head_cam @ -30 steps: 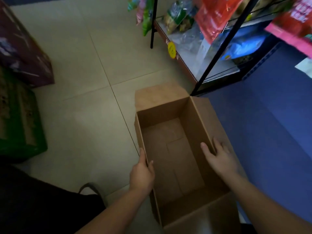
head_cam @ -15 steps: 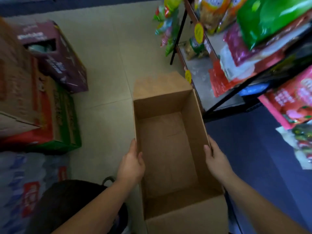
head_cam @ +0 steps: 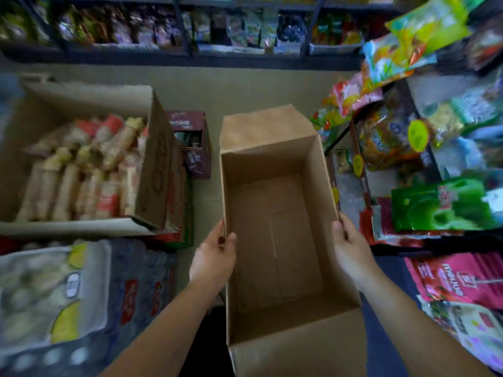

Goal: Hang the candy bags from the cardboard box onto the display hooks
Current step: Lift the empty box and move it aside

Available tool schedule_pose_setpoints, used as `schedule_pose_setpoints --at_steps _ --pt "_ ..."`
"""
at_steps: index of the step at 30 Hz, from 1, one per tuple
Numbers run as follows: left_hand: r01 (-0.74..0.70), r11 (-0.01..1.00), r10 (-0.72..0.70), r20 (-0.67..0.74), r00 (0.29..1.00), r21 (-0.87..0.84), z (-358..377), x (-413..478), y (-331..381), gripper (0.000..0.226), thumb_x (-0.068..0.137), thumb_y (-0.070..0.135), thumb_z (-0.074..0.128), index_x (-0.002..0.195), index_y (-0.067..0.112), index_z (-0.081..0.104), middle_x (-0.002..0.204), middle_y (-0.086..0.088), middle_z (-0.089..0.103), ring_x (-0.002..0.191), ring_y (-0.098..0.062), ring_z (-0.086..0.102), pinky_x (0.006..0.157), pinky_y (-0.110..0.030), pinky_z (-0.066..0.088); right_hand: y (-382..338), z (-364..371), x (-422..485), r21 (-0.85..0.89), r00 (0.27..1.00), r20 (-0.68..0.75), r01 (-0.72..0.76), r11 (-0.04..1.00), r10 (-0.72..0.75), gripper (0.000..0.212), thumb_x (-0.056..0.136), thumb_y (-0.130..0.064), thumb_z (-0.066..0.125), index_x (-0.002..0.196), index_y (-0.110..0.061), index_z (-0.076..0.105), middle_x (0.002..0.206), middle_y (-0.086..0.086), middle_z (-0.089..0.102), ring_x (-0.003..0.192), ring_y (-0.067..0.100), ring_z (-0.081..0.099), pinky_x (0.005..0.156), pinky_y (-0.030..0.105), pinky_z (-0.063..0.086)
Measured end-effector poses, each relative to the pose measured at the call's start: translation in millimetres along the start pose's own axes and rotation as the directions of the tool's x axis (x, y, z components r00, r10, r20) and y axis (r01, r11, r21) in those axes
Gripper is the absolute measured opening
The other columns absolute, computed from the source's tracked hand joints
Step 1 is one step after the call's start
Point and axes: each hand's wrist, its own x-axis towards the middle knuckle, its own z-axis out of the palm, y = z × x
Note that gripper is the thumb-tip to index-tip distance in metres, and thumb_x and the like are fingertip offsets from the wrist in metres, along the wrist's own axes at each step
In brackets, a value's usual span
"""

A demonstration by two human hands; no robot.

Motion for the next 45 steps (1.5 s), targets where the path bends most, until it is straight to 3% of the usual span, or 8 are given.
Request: schedule_pose_setpoints --at_steps 6,10,13,20,24,35,40,45 --pt "0.011 1.000 -0.011 -0.021 1.000 0.001 -46 30 63 0.058 0.093 0.063 0.046 0.147 0.059 0.024 0.131 0.010 0.066 0.099 -0.017 0.072 0.080 -0.043 0.064 -97 -7 22 0.007 0.999 0.042 0.009 1.000 -0.009 0.062 0.107 -0.053 0.038 0.163 -0.031 0.024 0.167 0.000 0.034 0.153 0.024 0.033 0.121 0.043 0.029" --pt "0.018 1.000 -0.019 -0.079 0.997 -0.014 -47 58 118 0.055 0.098 0.058 0.050 0.148 0.043 0.031 0.121 0.009 0.067 0.093 -0.011 0.071 0.077 -0.040 0.065 -140 -20 67 -0.010 0.997 0.060 0.039 0.999 -0.039 0.069 0.102 -0.062 0.040 0.163 -0.035 0.021 0.168 -0.001 0.030 0.153 0.027 0.032 0.122 0.050 0.031" --pt "0.001 0.998 -0.009 -0.134 0.991 -0.063 -48 87 158 0.058 0.096 0.060 0.052 0.147 0.038 0.036 0.121 0.010 0.068 0.095 -0.010 0.071 0.079 -0.041 0.065 -179 -36 115 -0.115 0.980 0.110 0.181 0.977 -0.168 0.070 0.100 -0.067 0.039 0.162 -0.038 0.022 0.167 -0.003 0.034 0.151 0.030 0.036 0.121 0.055 0.033" --pt "-0.043 0.999 0.039 -0.327 0.944 -0.006 -88 153 230 0.050 0.101 0.041 0.053 0.148 0.045 0.037 0.117 0.007 0.051 0.089 -0.003 0.057 0.079 -0.038 0.061 -292 -49 217 -0.164 0.861 0.306 0.468 0.869 -0.406 0.060 0.110 -0.038 0.038 0.164 -0.041 0.011 0.167 -0.009 0.029 0.150 0.026 0.039 0.113 0.040 0.040" --pt "0.004 0.997 -0.033 -0.398 0.917 -0.073 -119 193 258 0.051 0.099 0.048 0.054 0.147 0.044 0.037 0.115 0.013 0.046 0.081 0.004 0.052 0.072 -0.029 0.057 -368 -20 261 -0.142 0.798 0.395 0.543 0.828 -0.456 0.062 0.109 -0.040 0.039 0.163 -0.045 0.009 0.171 -0.010 0.020 0.156 0.021 0.026 0.124 0.044 0.027" --pt "0.084 0.965 -0.191 -0.447 0.874 -0.248 -225 367 311 0.069 0.092 0.066 0.050 0.154 0.043 0.027 0.145 0.008 0.043 0.116 -0.014 0.062 0.087 -0.039 0.061 -587 84 369 -0.167 0.734 0.526 0.584 0.794 -0.429 0.068 0.102 -0.055 0.050 0.159 -0.055 0.012 0.169 -0.013 0.024 0.154 0.026 0.031 0.118 0.050 0.034" --pt "0.089 0.938 -0.256 -0.497 0.829 -0.335 -273 412 322 0.058 0.093 0.065 0.052 0.144 0.039 0.041 0.133 0.009 0.054 0.110 -0.012 0.062 0.085 -0.034 0.058 -661 143 406 -0.149 0.648 0.636 0.635 0.758 -0.418 0.073 0.100 -0.058 0.052 0.158 -0.057 0.009 0.170 -0.014 0.020 0.156 0.024 0.027 0.121 0.052 0.030" --pt "0.126 0.876 -0.382 -0.510 0.770 -0.466 -309 475 307 0.060 0.081 0.072 0.050 0.136 0.051 0.042 0.127 0.016 0.063 0.105 -0.012 0.069 0.083 -0.044 0.063 -729 228 448 -0.144 0.529 0.749 0.718 0.681 -0.399 0.075 0.102 -0.051 0.054 0.163 -0.044 0.012 0.171 -0.007 0.022 0.156 0.024 0.028 0.121 0.047 0.030"
